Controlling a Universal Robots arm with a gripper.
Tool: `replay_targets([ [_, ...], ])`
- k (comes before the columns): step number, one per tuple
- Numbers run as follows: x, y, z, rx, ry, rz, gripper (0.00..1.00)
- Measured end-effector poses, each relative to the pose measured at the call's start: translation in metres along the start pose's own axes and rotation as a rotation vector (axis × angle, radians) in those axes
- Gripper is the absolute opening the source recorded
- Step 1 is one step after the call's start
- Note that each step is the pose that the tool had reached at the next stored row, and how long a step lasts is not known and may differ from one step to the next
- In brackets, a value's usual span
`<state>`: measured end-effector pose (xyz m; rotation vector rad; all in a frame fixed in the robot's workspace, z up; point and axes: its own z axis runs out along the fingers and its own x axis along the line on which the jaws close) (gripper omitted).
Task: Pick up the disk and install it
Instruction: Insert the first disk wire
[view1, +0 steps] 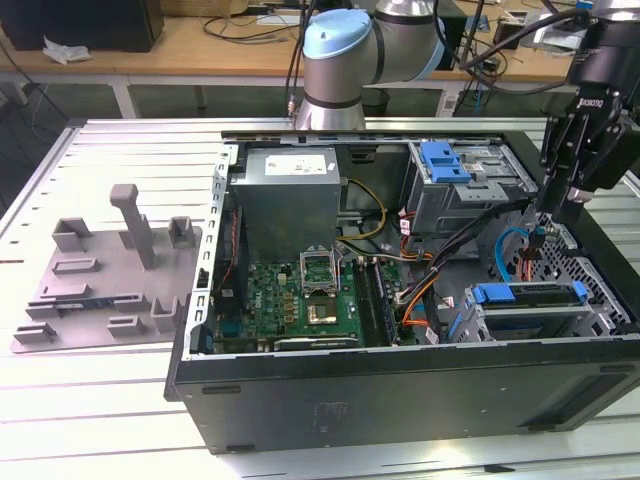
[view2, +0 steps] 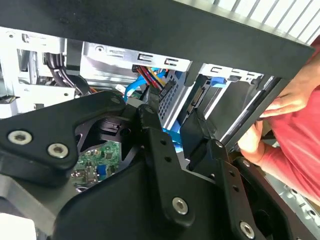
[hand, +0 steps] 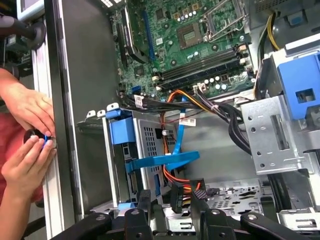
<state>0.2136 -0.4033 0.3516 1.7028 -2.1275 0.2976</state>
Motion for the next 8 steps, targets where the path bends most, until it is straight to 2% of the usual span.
replay_targets([
  [2,-0.0003,-0.0001,0.0007,0.0077,-0.0018,0.001,0.45],
  [8,-0.0003,-0.0001,0.0008,0.0079,-0.0018,0.001,0.45],
])
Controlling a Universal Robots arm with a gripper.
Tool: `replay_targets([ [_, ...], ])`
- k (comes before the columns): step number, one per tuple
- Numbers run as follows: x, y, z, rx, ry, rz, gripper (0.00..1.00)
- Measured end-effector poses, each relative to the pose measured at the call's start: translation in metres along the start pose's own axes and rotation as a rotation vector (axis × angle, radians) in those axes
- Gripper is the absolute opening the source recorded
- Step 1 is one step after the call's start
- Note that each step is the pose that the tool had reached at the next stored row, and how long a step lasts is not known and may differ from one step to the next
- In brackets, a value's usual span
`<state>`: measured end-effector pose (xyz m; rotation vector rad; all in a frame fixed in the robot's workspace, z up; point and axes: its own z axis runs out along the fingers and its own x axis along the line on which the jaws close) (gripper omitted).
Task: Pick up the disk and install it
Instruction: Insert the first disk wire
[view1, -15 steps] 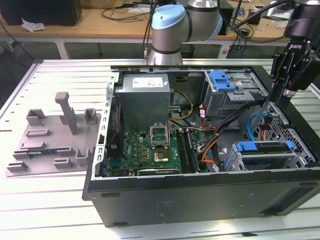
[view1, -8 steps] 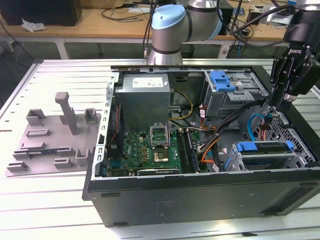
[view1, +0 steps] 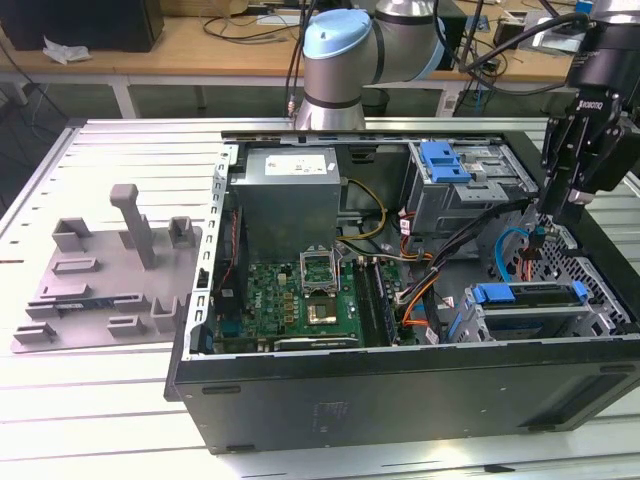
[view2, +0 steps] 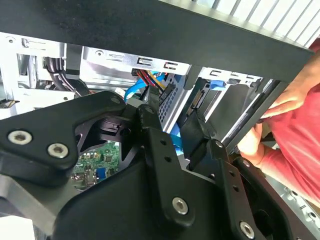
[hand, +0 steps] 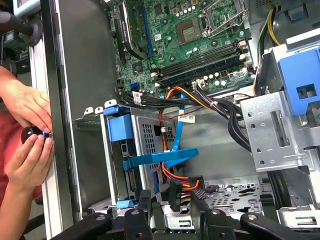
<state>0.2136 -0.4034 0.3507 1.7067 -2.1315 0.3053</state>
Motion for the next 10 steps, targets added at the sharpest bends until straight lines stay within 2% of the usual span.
replay_targets([
  [2,0.0,0.0,0.0,0.0,0.0003,0.0,0.45],
  [8,-0.0031,-0.0005,0.0066,0.0042,0.0228,0.004,0.45],
  [10,-0.0042,-0.0007,0.0086,0.0045,0.0241,0.004,0.45],
])
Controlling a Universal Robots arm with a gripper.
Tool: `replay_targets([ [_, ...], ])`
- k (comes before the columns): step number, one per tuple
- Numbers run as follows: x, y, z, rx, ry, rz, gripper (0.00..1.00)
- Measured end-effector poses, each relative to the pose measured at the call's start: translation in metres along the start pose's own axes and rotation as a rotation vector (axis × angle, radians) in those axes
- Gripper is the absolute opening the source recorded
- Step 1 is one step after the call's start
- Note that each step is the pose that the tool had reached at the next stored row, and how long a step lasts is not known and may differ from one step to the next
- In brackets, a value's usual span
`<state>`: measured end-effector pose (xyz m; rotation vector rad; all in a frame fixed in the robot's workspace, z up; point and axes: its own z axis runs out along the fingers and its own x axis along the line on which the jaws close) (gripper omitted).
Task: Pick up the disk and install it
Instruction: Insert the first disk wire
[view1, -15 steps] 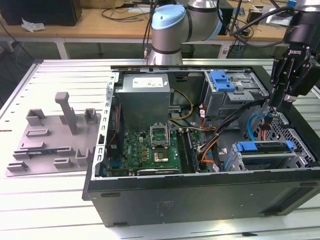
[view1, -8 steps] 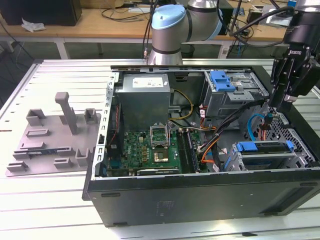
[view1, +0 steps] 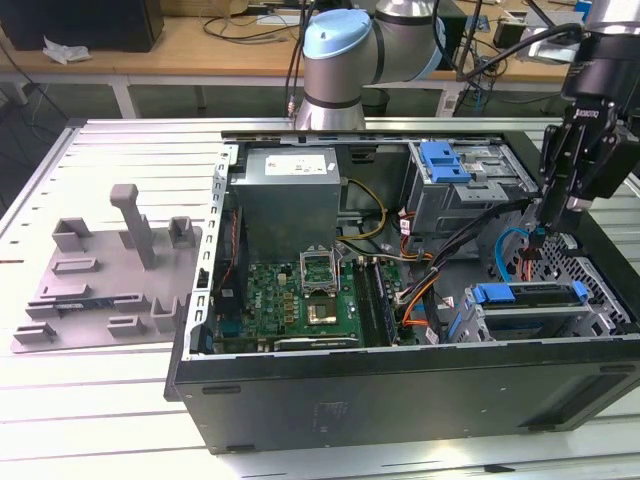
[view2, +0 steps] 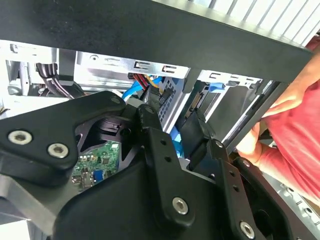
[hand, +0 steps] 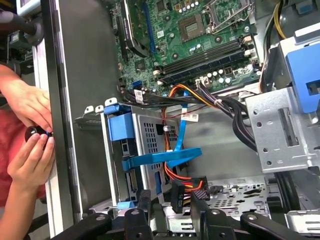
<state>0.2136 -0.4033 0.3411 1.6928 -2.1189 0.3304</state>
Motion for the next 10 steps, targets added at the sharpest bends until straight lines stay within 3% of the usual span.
replay_targets([
  [5,-0.0015,0.0002,0.0024,0.0005,0.0025,0.0,0.43],
  [8,-0.0023,0.0012,0.0048,0.0007,0.0039,0.001,0.24],
  [10,-0.0036,0.0013,0.0071,0.001,0.004,0.001,0.24],
])
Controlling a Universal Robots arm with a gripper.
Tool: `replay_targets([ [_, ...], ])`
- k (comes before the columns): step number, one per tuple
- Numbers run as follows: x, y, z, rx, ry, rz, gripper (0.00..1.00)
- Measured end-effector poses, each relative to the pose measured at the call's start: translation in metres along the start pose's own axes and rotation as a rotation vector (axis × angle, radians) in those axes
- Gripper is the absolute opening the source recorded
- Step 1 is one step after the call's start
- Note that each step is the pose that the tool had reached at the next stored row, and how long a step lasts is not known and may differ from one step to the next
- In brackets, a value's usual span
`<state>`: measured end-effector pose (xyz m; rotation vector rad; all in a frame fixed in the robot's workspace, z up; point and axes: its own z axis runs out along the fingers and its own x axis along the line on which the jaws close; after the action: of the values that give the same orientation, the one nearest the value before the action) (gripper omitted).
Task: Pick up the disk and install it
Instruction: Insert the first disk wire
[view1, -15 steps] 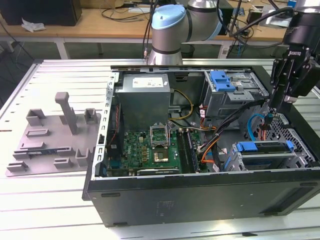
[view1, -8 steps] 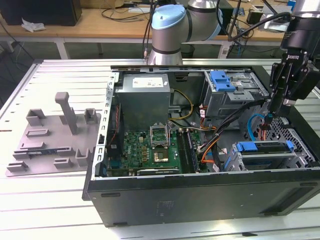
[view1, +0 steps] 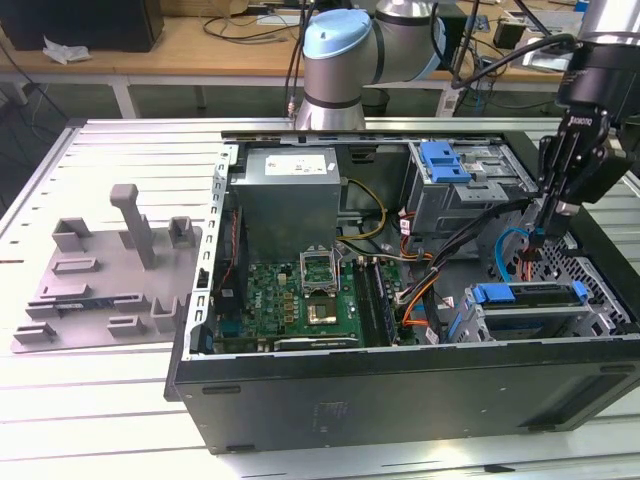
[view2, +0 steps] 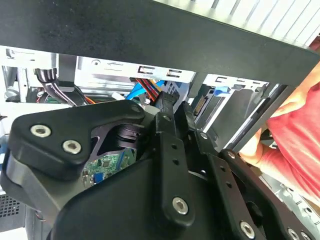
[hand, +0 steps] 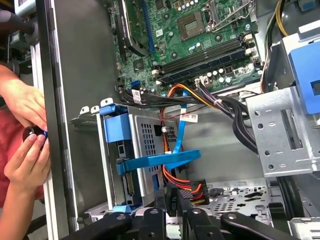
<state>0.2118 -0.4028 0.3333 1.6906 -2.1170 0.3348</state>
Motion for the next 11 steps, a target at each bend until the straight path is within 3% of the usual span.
replay_targets([
  [3,-0.0025,0.0005,-0.0007,0.0002,0.0003,0.0,0.24],
  [7,-0.0034,0.001,-0.0011,0.0024,0.0099,0.001,0.25],
  [8,-0.0034,0.0012,-0.0009,0.0024,0.0103,0.001,0.31],
  [11,-0.0038,0.0018,0.0001,0.0024,0.0105,0.001,0.31],
])
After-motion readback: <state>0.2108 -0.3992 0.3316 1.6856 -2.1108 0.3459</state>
